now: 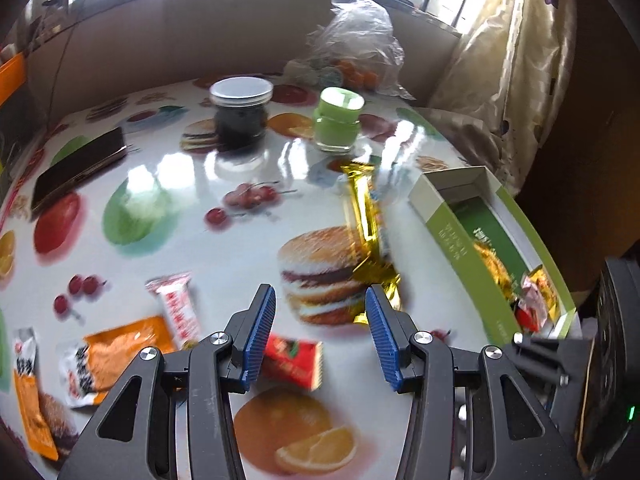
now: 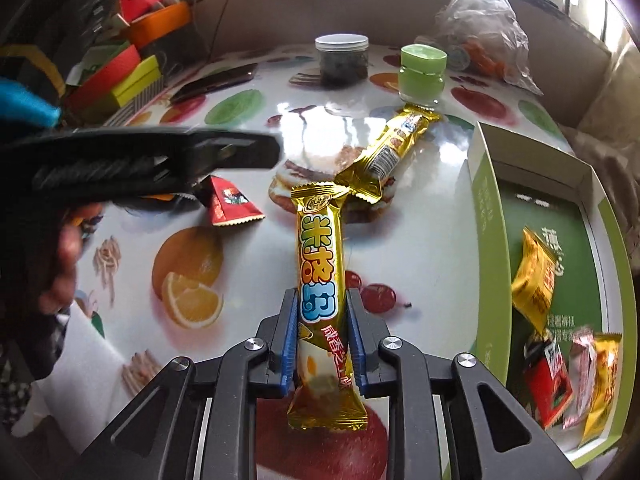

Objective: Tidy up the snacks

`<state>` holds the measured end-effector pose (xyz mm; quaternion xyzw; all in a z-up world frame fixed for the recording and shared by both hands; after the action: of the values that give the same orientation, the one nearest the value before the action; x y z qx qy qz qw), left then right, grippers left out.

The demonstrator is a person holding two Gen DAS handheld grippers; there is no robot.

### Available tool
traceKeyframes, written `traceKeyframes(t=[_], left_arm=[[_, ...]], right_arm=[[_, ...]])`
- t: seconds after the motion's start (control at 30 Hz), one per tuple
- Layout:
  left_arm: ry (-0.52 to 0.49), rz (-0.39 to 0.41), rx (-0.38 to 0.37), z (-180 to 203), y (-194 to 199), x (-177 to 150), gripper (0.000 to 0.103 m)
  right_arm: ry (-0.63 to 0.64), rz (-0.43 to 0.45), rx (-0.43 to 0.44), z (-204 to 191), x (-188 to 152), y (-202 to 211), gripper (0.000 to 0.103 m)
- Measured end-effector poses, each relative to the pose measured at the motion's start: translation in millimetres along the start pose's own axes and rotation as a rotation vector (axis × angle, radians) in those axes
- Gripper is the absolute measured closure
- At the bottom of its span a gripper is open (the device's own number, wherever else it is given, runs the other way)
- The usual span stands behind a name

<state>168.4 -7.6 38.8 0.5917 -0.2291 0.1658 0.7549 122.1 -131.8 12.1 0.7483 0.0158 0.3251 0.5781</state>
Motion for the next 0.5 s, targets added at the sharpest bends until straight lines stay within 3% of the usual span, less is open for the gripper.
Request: traceKeyframes(t=[0.33, 0.5], left_arm=[[-0.066, -0.025, -0.046, 29, -27, 28, 0.055], [-0.069, -0.051, -0.019, 33, -46, 36, 0.055]], right_arm=[[-0.102, -0.001, -0.029, 24, -15, 10, 0.081], [-0.117, 0.019, -0.039, 29, -18, 18, 0.081]])
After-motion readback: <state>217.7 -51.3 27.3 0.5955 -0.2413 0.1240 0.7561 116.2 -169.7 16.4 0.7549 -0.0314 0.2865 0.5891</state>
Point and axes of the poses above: each gripper's, at about its wrist camera, not at the fingertips, and y roughly against the way its jaws point, z to its right, x to its top, the point moved 1 cm from there along -y, roughly the way its jaws point, and after that the axes turned 2 degrees about -z, right-handed, at the moved point
